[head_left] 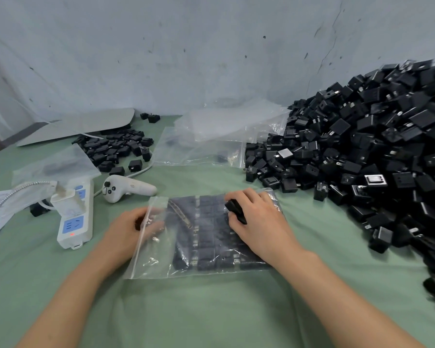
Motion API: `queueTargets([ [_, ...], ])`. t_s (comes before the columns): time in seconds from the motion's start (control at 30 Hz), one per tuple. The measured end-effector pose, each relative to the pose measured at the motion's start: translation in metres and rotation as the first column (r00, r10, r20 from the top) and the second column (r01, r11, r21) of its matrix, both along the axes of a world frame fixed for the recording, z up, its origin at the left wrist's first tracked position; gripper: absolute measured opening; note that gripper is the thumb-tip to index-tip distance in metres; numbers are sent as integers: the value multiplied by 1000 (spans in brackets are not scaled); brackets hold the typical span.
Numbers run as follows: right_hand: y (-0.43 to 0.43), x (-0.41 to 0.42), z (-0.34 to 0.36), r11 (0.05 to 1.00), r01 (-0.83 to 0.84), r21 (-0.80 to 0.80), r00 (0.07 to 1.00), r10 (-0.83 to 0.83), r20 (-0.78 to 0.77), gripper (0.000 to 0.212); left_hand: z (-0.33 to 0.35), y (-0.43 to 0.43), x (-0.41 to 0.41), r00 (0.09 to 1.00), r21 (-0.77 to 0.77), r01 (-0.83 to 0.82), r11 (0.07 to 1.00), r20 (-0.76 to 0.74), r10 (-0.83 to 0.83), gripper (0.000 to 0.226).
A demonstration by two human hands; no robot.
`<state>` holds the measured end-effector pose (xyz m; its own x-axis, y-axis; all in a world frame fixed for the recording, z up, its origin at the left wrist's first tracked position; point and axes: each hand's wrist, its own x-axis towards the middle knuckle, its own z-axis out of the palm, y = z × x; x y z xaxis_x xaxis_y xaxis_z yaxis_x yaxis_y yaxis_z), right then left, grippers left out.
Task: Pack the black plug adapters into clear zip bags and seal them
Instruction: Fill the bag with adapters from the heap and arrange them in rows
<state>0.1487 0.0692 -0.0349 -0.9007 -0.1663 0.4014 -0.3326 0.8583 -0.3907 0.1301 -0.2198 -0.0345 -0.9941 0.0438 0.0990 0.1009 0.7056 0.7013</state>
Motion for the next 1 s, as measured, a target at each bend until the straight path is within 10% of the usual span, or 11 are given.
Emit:
queueTargets([
  [0.23,3,-3,15,921,54,-385,996,-25,80,26,3,-17,-3,942,154,-274,949,-157,297,20],
  [0.37,-1,-2,36,553,166,-816,953,123,277,23,30,4,2,922,317,-214,924,-246,299,19],
  [0.53,-12,2,46,154,250,-956,850,438,293,12,60,59,25,952,329,108,938,-305,-3,17],
  [0.7,-18,9,47,189,162,-969,793,560,242,31,54,94,39,920,262,365,893,-247,-303,38],
  [1.0,-18,16,51,301,125,-945,762,581,286,23,43,93,35,916,224,357,907,-276,-292,52],
])
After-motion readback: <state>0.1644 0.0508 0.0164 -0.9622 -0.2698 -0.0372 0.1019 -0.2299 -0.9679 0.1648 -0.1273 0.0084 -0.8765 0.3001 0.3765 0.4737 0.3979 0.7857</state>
